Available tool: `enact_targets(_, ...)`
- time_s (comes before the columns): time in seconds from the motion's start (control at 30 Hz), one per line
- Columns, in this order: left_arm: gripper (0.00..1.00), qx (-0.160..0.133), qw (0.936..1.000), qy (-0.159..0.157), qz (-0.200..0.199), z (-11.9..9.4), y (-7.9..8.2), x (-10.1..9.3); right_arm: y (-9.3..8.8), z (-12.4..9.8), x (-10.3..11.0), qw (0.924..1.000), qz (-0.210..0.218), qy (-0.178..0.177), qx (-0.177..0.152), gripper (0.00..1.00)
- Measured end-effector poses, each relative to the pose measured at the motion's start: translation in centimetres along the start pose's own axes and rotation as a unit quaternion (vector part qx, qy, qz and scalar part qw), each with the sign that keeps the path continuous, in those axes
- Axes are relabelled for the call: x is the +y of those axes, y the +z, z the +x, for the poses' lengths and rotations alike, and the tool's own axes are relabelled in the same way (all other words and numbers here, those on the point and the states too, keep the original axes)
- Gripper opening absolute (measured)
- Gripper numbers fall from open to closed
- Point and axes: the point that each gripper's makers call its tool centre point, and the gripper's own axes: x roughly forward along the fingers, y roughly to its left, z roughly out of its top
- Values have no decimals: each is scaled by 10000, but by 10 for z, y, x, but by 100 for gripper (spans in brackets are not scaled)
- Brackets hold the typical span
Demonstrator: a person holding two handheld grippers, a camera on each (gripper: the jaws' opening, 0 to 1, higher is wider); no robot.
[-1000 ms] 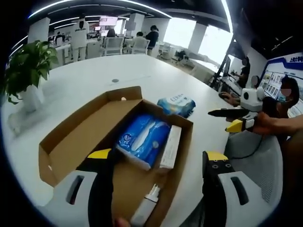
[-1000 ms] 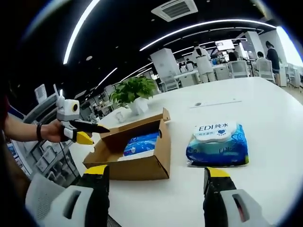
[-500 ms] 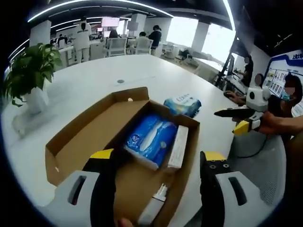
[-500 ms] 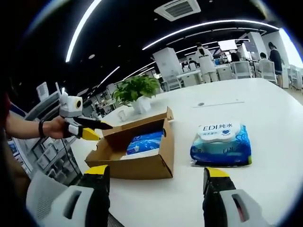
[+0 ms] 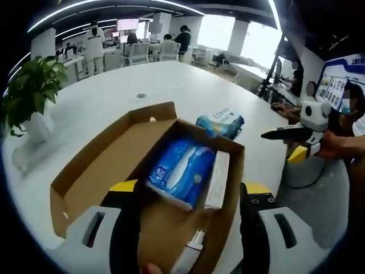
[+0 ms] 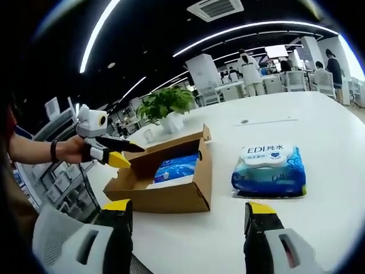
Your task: Operate the shoe box by opening the lid, removing the specified soft item, and placing it in the target area until the item is outside and the box remains undamaged.
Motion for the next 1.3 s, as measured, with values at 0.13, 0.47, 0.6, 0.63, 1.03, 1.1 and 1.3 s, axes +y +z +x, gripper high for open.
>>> enact_targets(0.13, 71, -48, 10000, -44, -65, -1, -2, -1, -2, 3, 2, 10000, 0, 46, 76, 78)
enact_targets(0.47, 72, -106, 9998, -24, -170, -10, -10, -4, 29, 29, 8, 9980, -479, 333, 232, 77)
enact_targets(0.6, 72, -171, 9996, -5, -237, -14, -11, -5, 43, 44, 14, 9951, -764, 508, 357, 77)
enact_targets(0.63, 72, -188, 9995, 1, -258, -15, -11, -5, 47, 49, 16, 9944, -810, 564, 382, 77)
enact_targets(1.03, 72, -339, 9984, 119, -433, -30, -15, -10, 65, 93, 30, 9760, -1692, 987, 955, 74)
enact_targets(1.1, 72, -370, 9978, 152, -525, -31, -16, -12, 65, 100, 32, 9715, -1838, 1049, 1065, 74)
enact_targets(1.3, 72, -486, 9962, 214, -686, -35, -20, -18, 63, 119, 39, 9576, -2212, 1236, 1374, 73)
